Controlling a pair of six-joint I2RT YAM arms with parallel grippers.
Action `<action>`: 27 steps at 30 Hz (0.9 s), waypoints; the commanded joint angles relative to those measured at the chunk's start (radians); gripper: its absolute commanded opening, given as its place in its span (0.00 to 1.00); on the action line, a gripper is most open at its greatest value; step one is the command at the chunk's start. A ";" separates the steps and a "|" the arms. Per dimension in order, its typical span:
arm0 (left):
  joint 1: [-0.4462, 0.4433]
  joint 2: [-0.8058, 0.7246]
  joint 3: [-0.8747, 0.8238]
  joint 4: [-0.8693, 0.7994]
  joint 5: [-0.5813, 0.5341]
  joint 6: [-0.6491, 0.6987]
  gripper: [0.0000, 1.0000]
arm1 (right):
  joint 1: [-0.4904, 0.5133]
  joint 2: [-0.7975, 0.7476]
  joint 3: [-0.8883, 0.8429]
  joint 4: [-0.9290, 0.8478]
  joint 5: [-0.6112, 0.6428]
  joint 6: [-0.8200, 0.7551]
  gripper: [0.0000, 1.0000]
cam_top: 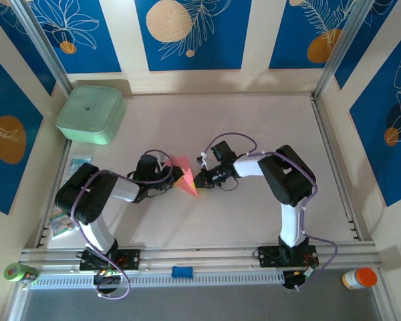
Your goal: Fold a paper plane with a square sheet of paper (pick it up from the middle)
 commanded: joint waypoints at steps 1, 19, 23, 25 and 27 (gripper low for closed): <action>0.000 -0.008 -0.001 -0.039 -0.026 0.011 0.31 | -0.014 0.069 -0.023 -0.118 0.138 -0.020 0.00; -0.018 0.032 0.002 0.002 -0.017 0.013 0.33 | -0.004 0.030 0.058 -0.149 -0.011 0.045 0.00; -0.022 0.036 -0.010 0.016 -0.026 0.008 0.35 | 0.000 0.025 0.069 -0.147 -0.021 0.062 0.00; -0.022 0.035 -0.014 0.017 -0.031 0.007 0.37 | 0.002 0.026 0.075 -0.149 -0.023 0.066 0.00; -0.024 0.034 -0.018 0.021 -0.032 0.004 0.37 | 0.005 0.031 0.082 -0.156 -0.020 0.068 0.00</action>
